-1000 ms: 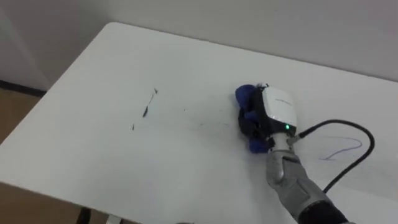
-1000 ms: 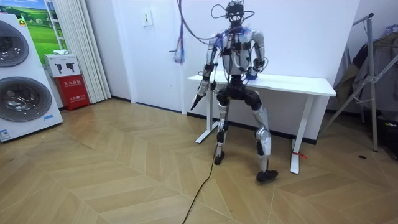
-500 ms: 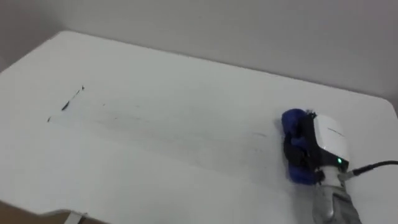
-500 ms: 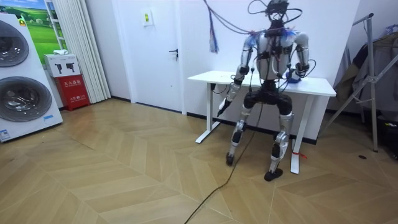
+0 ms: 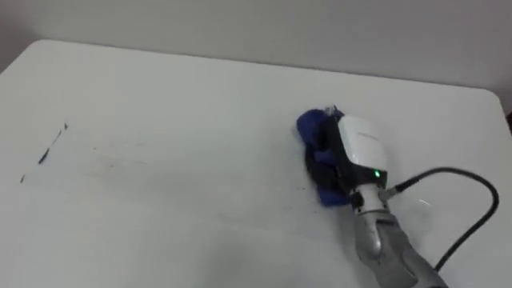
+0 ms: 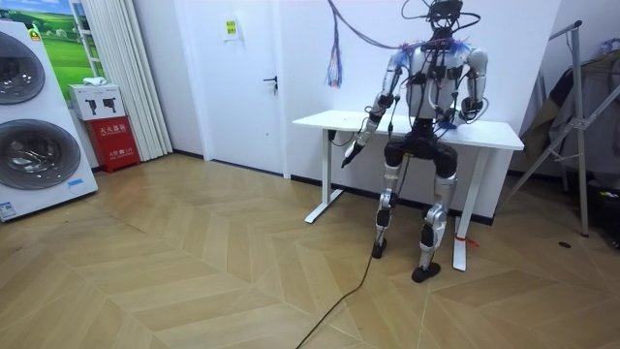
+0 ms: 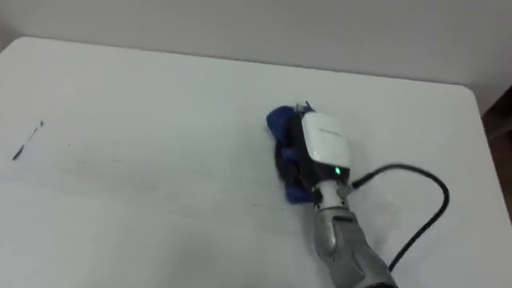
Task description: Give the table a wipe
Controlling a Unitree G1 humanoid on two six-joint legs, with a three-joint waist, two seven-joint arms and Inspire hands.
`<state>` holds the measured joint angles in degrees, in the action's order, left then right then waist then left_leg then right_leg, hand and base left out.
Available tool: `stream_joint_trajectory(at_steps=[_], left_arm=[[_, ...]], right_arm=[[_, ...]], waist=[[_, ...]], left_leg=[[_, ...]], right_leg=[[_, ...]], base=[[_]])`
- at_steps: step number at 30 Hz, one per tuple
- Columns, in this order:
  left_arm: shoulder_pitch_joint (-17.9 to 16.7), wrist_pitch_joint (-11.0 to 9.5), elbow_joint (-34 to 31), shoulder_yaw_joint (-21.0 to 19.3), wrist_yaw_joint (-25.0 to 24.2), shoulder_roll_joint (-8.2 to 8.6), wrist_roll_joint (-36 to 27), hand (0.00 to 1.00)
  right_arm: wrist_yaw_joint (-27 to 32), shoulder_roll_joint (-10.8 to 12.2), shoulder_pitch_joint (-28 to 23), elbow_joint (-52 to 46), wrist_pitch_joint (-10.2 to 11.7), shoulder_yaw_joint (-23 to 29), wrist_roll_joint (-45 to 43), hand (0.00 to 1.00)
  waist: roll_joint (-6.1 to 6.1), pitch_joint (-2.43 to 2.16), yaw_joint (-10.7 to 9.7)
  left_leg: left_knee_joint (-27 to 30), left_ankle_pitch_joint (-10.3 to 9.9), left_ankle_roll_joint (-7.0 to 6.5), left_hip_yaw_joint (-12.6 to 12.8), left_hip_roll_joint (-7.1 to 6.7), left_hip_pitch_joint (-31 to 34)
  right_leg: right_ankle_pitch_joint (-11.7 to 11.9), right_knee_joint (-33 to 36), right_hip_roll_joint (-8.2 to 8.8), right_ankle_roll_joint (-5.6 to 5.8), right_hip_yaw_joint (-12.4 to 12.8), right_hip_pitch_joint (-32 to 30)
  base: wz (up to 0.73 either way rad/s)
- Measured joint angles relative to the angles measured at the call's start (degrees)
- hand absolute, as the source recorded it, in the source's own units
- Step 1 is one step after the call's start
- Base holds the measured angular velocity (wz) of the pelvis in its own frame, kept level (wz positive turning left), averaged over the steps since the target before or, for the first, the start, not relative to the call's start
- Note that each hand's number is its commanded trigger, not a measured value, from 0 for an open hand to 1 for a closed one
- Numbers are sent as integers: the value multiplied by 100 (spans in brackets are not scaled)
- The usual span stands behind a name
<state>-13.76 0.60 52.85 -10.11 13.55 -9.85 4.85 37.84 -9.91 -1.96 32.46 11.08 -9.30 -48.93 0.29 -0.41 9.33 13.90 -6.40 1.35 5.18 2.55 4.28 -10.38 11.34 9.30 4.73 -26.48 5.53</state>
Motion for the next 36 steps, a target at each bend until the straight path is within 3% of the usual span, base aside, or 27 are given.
stream_joint_trajectory(at_steps=[2,4,7,9,11,14,17,18,20,22,24,28,29,32,36], left_arm=[[82,-8,-5,33,1,-6,-29,0],[79,-8,-3,120,-1,50,-44,0],[122,-5,21,269,4,74,-100,0],[125,104,107,370,11,80,-203,0],[155,175,103,484,30,74,-199,0],[178,189,108,695,52,76,-217,0],[165,279,91,697,39,93,-199,0],[165,291,88,694,37,115,-197,0],[50,316,69,685,36,128,-195,0],[-48,313,28,617,37,126,-194,0],[-180,312,25,564,46,86,-190,0],[-319,309,20,558,57,29,-131,0],[-352,306,0,558,68,19,-126,0],[-425,309,-216,576,95,37,-21,0],[-400,305,-429,592,106,112,-63,0]], right_arm=[[125,-130,-255,32,-2,137,182,100],[90,-124,-259,36,-139,220,239,100],[-235,-34,-72,-113,-577,103,212,100],[-673,-80,237,-430,-1037,-380,161,100],[-1051,-57,566,-657,-1296,-923,37,100],[-1567,230,1246,-646,-1430,-1667,-9,100],[-1831,429,1526,-644,-1311,-1886,-145,100],[-1809,402,1555,-663,-1292,-1864,-180,100],[-1696,326,1453,-751,-1180,-1845,-192,100],[-1507,274,1143,-737,-1000,-1692,-256,100],[-1265,254,717,-752,-745,-1399,-260,100],[-861,215,162,-686,-430,-926,-269,100],[-773,186,19,-649,-371,-823,-294,100],[-669,35,-156,-640,-332,-718,-247,100],[-890,15,-17,-606,-371,-724,-231,100]], waist=[[-22,-35,-34],[-22,-35,-15],[-27,-33,235],[-56,-30,547],[-101,1,699],[-186,71,859],[-242,127,1053],[-206,203,1086],[-134,248,1008],[-96,236,901],[-85,163,681],[-57,85,472],[-60,31,403],[-34,22,353],[-34,22,355]], left_leg=[[-18,-33,-23,19,-51,-136],[-11,-40,-41,78,-65,-191],[10,-40,-52,85,-76,-160],[-34,-26,-66,55,-72,-58],[-32,-12,-44,44,-22,28],[-50,-9,-13,-112,-20,74],[-4,-10,-23,-246,-54,177],[-14,-4,-23,-292,-75,227],[-13,12,-26,-306,-92,238],[-8,8,-36,-346,-119,209],[-5,-10,-58,-420,-160,193],[-20,-25,-80,-463,-231,-1],[-15,-35,-85,-472,-249,-49],[129,-117,-117,-484,-247,-106],[182,-144,-116,-455,-243,-92]], right_leg=[[33,-60,37,62,17,155],[51,-58,75,77,49,172],[115,-42,58,64,223,35],[204,-26,8,31,377,-186],[233,-51,-60,-24,402,-275],[208,-74,-133,-87,350,-256],[184,-92,-123,-128,204,-242],[184,-98,-117,-128,182,-243],[191,-104,-100,-129,164,-243],[180,-109,-75,-110,111,-210],[131,-183,-46,-23,-11,-94],[124,-245,-5,72,-62,140],[133,-268,1,90,-65,208],[119,-248,13,113,-87,361],[98,-152,33,115,-23,295]], base=[[-7],[-18],[-27],[-46],[-8],[22],[33],[15],[7],[17],[25],[8],[4],[1],[-5]])
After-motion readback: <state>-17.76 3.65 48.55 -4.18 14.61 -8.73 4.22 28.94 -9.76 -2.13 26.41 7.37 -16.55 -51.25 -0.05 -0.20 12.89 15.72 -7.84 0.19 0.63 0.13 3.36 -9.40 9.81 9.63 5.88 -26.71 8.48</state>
